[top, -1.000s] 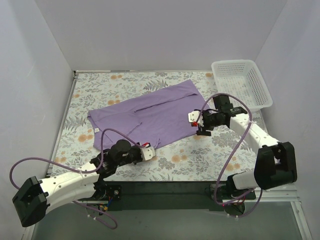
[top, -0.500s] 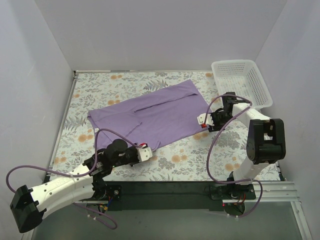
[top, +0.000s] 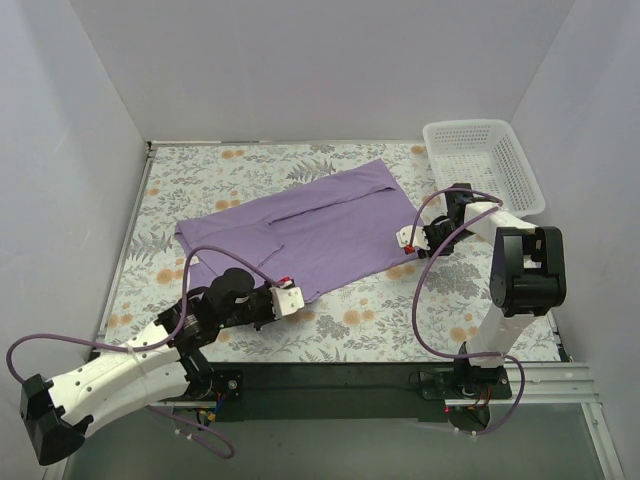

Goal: Fold and stack the t-shirts

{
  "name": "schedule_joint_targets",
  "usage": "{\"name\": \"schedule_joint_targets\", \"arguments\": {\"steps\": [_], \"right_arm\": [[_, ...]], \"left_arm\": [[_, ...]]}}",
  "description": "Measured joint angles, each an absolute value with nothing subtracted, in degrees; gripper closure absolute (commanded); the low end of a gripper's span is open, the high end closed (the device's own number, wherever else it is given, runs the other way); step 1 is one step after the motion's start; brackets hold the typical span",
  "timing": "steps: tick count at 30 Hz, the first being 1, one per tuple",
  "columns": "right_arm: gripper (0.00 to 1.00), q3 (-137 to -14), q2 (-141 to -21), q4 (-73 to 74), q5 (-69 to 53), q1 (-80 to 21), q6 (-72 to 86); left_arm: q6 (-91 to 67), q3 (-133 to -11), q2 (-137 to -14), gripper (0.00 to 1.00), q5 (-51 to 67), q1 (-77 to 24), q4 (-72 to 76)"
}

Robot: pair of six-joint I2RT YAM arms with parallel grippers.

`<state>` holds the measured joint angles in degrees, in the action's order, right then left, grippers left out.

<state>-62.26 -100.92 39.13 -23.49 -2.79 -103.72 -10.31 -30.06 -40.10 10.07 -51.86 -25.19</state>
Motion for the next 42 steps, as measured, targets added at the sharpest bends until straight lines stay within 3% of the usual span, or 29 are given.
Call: {"name": "schedule_joint_targets", "arguments": {"steps": [5, 11, 42], "right_arm": [[0.76, -62.48, -101.32, 39.09, -23.49, -2.79, -103.72], [0.98, -62.41, -101.41, 39.07, -23.46, -2.79, -103.68], [0.99, -63.77, -100.05, 42.13, -24.60, -2.24, -101.01]], "left_arm": [[-10.11, -36.03, -41.98, 1.00, 9.96, -51.86, -32.25], [-10.04, -40.97, -43.09, 1.00, 9.63, -51.86, -39.62], [-11.62, -47.18, -45.32, 1.00, 15.77, -51.86, -61.95]]}}
